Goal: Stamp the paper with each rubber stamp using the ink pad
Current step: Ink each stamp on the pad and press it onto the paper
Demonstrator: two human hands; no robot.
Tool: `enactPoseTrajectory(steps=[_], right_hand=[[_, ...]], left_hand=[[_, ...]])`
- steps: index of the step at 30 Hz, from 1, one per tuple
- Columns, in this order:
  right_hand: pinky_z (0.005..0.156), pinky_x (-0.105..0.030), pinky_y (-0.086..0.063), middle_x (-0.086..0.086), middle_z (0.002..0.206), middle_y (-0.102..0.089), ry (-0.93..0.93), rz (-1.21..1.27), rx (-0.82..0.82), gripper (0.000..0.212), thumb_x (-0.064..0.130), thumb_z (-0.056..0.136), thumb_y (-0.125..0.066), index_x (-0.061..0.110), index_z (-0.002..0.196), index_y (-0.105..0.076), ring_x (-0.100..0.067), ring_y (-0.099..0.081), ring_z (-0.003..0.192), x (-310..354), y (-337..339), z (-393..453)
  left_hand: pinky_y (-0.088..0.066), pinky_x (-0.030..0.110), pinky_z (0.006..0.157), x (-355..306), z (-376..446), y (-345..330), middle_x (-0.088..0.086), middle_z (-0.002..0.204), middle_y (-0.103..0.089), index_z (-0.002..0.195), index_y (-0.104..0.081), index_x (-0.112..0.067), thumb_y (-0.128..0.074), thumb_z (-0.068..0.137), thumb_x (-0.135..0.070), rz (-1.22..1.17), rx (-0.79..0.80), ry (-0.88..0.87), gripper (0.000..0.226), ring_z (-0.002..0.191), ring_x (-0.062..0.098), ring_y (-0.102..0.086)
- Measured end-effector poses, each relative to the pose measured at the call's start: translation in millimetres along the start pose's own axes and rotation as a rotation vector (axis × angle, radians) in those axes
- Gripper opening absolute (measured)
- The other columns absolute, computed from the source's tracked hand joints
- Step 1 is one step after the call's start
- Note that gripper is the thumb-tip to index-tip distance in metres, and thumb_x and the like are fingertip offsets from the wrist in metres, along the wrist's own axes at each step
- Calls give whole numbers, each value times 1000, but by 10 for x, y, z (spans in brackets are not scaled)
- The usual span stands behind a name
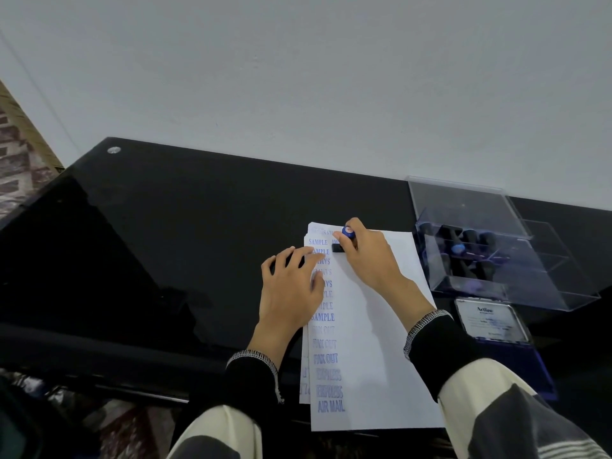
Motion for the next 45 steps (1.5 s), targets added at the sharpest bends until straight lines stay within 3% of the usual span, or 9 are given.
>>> enactPoseTrajectory(steps=[10, 16, 20, 31, 45], right_hand=[[57, -9, -33, 1, 98, -62, 36, -35, -24, 29, 37, 98, -47, 13, 113, -49, -7, -49, 63, 8, -21, -23], [60, -12, -38, -5, 100, -64, 26, -3, -44, 24, 33, 98, -48, 11, 108, -49, -12, -53, 73, 18, -75, -44], [60, -10, -37, -4, 100, -62, 20, 26, -41, 16, 32, 97, -49, 19, 100, -40, -10, -52, 72, 26, -112, -62], [56, -13, -39, -1, 96, -58, -34, 17, 54, 25, 30, 99, -46, 10, 115, -43, -12, -55, 65, 81, -93, 132], [62, -13, -38, -5, 102, -61, -38, 37, -86, 26, 31, 97, -48, 11, 114, -45, -12, -52, 78, 95, -182, -95]], left_hand=[[-30, 44, 108, 6, 4, -15, -10, 136, -52, 131, -55, -32, -48, 94, -37, 2, -16, -1, 38, 131, 16, -41], [-30, 43, 107, 11, -12, -11, -10, 137, -52, 131, -55, -31, -47, 94, -37, 16, -22, -7, 38, 131, 16, -41], [-29, 43, 108, 18, -4, -21, -9, 137, -51, 132, -54, -31, -48, 95, -38, 8, -15, -2, 38, 131, 16, -40], [-28, 44, 109, 15, 9, -41, -9, 140, -49, 134, -51, -32, -46, 95, -39, 31, 7, 5, 40, 133, 16, -39], [-30, 43, 107, -2, 2, -19, -10, 136, -52, 131, -54, -33, -49, 94, -37, 34, -14, 2, 37, 130, 16, -42]])
Point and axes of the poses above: each hand's wrist, its own z-axis towards the middle knuckle, its own y-axis out of the back of the hand, x = y × z, the point moved 4 cm from there along z, towards the middle knuckle
